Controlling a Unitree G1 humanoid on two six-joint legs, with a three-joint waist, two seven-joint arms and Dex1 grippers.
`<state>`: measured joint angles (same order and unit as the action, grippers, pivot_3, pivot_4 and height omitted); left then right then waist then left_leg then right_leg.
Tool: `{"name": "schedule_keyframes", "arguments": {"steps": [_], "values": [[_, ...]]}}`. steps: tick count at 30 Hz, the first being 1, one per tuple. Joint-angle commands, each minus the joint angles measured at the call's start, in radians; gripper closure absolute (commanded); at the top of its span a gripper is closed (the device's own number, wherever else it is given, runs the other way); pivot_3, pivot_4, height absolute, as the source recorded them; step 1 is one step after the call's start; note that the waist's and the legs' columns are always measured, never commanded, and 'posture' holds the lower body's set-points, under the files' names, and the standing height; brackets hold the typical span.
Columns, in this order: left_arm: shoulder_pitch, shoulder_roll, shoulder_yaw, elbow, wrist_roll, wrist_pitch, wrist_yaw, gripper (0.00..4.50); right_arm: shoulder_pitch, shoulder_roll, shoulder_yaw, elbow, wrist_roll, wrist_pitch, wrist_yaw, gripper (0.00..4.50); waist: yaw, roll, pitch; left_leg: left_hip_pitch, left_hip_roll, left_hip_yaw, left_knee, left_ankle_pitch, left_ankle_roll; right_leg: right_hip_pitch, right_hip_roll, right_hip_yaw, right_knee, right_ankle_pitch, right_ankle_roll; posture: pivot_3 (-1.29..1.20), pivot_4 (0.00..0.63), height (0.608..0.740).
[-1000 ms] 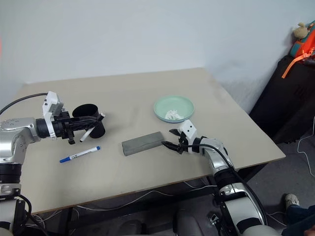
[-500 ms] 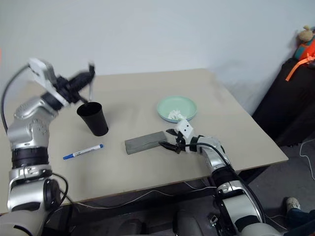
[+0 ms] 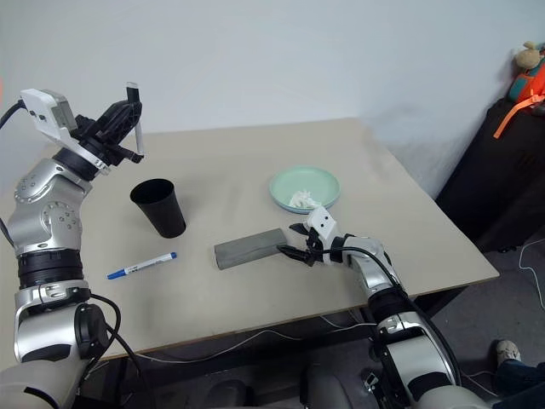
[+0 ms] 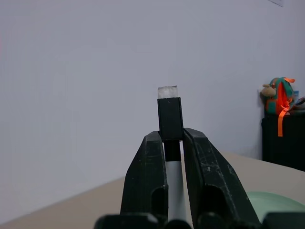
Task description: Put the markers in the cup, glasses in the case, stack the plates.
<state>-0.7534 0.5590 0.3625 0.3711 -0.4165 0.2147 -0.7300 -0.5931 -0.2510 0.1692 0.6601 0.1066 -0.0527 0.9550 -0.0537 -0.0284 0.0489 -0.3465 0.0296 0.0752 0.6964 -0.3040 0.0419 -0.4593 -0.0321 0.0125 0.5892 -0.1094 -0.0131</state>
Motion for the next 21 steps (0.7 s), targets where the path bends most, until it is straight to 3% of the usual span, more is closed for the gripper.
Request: {"name": "schedule_keyframes", "arguments": {"steps": [1,11,15,21], "values": [[-0.017,0.01,0.008,-0.021,-0.021,-0.02,0.002,4.4,-0.025,0.0,-0.014,-0.016,0.004,-0.02,0.003,1.01,0.0,0.0,0.0,0.0,0.0,0.0,0.0,0.0,0.0,0.0,0.0,0.0,0.0,0.0,0.0,0.0,0.0,0.72],[-0.015,0.002,0.003,-0.025,-0.016,-0.024,0.009,4.4,-0.019,0.0,-0.012,-0.024,0.004,-0.019,0.005,1.01,0.0,0.0,0.0,0.0,0.0,0.0,0.0,0.0,0.0,0.0,0.0,0.0,0.0,0.0,0.0,0.0,0.0,0.72],[-0.029,-0.049,-0.024,0.22,0.099,-0.268,0.076,4.4,-0.024,0.005,-0.007,-0.029,0.003,-0.015,0.01,1.01,0.002,0.001,-0.001,0.002,0.0,0.0,0.0,0.0,0.0,0.002,0.0,0.0,0.0,0.0,0.0,0.0,0.0,0.72],[-0.052,-0.046,-0.035,0.309,0.109,-0.35,0.061,4.4,-0.02,0.002,-0.009,-0.032,0.002,-0.014,0.009,1.01,0.0,-0.001,0.0,-0.001,0.0,0.0,0.0,0.0,0.0,0.0,0.0,0.0,0.0,0.0,0.0,0.0,0.0,0.72]]}}
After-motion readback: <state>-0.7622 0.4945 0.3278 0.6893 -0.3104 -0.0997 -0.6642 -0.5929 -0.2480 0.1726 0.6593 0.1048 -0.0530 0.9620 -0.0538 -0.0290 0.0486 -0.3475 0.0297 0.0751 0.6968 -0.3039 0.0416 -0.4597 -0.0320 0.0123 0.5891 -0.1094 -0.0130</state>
